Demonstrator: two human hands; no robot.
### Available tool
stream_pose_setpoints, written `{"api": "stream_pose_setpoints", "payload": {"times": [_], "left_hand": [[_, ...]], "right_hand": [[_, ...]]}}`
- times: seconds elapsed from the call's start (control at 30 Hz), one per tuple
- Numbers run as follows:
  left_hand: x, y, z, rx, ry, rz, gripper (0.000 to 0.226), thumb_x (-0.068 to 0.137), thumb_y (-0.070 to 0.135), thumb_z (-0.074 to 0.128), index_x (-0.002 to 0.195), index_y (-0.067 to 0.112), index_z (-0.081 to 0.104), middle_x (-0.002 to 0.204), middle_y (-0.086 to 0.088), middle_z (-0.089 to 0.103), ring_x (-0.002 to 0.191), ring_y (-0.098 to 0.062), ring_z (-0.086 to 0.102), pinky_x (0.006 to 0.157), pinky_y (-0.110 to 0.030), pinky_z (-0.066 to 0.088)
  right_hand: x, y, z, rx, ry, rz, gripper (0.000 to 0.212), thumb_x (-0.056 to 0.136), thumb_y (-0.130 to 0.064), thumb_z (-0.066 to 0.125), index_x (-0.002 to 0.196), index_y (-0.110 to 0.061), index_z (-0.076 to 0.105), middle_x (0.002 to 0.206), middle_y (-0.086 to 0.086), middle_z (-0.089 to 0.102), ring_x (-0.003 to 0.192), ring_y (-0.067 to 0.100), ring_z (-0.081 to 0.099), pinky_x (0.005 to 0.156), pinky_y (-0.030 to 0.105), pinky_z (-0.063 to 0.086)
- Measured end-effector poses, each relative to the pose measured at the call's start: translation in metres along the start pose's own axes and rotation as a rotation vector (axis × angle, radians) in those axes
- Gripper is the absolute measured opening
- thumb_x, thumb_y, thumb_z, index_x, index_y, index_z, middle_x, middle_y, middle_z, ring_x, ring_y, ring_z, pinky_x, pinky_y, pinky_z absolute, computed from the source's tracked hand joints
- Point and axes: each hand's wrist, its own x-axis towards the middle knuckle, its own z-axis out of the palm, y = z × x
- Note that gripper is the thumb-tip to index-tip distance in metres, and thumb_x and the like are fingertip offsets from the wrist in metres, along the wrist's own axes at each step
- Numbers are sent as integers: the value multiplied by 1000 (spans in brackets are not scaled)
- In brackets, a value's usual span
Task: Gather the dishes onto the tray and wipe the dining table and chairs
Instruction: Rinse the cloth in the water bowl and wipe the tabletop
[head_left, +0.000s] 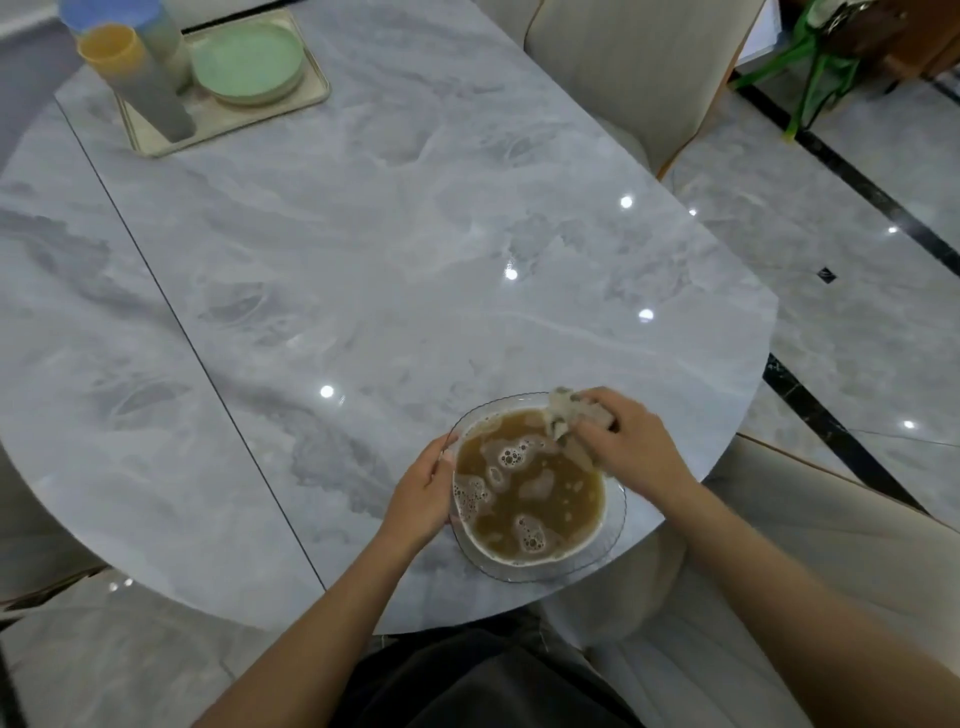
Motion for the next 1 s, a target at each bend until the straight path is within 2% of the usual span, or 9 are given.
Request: {"api": "stream_pose_setpoints", "payload": {"times": [0.07,0.2,0.3,0.37,0.47,0.6,0.67,0.87,1.0], "left_hand": [[-2,-3,-1,82,-35,-1,45,111,52,34,154,40,41,138,13,57,129,-12,57,109,-38,50],[-11,1,-7,145,-49,75,40,113,39,35,153,34,40,134,13,52,110,9,54,91,-15,44],[-17,-5,-11,261,85,151,44,110,31,43,154,29,40,140,7,43,106,4,55,90,-23,45],[-23,-6,-9,371,167,292,42,106,23,53,147,26,47,136,8,42,101,6,54,79,-17,47],[-32,-2,-1,539,120,507,32,99,17,59,130,23,55,124,10,44,89,-5,53,64,-13,46],[-31,-2,19,713,-19,574,37,98,19,59,135,21,52,139,7,43,111,-10,54,76,-26,57],[-25,-2,30,808,-69,555,45,98,23,61,141,18,48,145,3,41,123,-15,49,81,-31,58],[-11,4,52,855,-121,402,50,95,43,68,136,23,46,136,3,41,113,-20,54,74,-36,56],[-3,9,57,830,-48,382,36,97,28,65,129,26,49,132,0,44,112,-24,53,76,-37,55]], "right_hand": [[-16,-12,22,-146,-117,-79,27,96,-38,62,122,-36,59,103,-12,65,82,10,63,70,30,57],[-20,-9,67,-541,-143,-285,36,88,-46,60,118,-35,43,122,-7,55,109,19,51,76,31,45],[-14,10,91,-607,-65,-263,47,88,-50,63,127,-32,43,137,4,51,118,28,52,81,36,52],[-15,23,101,-612,-39,-227,55,89,-55,63,133,-30,44,137,5,49,120,27,51,77,35,55],[-23,35,103,-511,-105,-202,56,89,-59,59,133,-29,43,132,1,45,118,23,49,79,36,56],[-29,44,87,-408,-258,-174,62,83,-48,51,142,-30,44,129,-3,46,122,23,48,96,38,50],[-25,51,84,-427,-275,-198,62,85,-33,57,145,-30,45,127,-2,49,120,25,50,94,40,52],[-19,46,86,-477,-186,-169,55,87,-7,57,136,-29,50,109,3,57,99,29,55,75,38,47],[-16,42,87,-438,-161,-137,34,84,-4,56,113,-21,57,99,4,59,91,30,60,73,39,49]]}}
